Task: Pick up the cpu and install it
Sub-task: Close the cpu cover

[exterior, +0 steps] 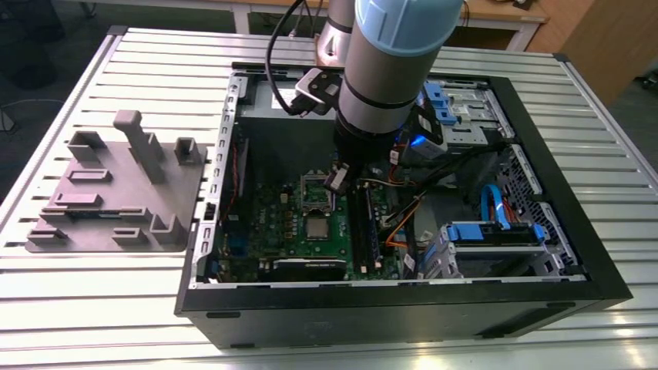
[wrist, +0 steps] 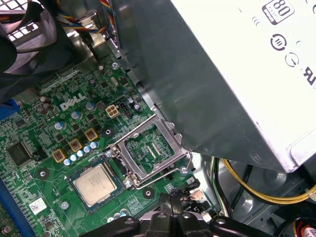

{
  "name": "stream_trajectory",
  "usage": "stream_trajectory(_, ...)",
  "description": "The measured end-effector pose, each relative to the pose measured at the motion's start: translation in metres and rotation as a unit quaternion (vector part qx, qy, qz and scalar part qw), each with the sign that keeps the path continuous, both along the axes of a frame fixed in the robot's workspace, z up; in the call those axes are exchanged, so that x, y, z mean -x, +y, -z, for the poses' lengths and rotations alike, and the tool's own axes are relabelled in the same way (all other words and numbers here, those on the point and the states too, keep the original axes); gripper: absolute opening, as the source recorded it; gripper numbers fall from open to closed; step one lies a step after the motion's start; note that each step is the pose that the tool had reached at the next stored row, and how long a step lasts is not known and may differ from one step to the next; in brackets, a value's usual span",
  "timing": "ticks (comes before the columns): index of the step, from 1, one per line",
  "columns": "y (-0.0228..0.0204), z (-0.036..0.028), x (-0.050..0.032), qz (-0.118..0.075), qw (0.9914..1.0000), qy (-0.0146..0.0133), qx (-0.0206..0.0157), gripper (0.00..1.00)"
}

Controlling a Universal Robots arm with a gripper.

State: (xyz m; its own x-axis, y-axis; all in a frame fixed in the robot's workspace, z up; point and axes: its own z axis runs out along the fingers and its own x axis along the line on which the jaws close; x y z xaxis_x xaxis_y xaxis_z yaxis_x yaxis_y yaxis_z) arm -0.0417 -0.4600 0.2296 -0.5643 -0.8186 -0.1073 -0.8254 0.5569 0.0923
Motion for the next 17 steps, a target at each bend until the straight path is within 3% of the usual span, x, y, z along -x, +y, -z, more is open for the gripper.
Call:
stream_trajectory(15,0.0021,0.001,0.0,0.0,1.0,0.0,0.0,0.1)
stream_trajectory(16,0.0022,0.001,0.0001,0.0,1.0,0.0001,-0.001,0.1)
stream_trajectory(17,0.0022,0.0012,0.0,0.0,0.99998,0.0,-0.0057,0.1)
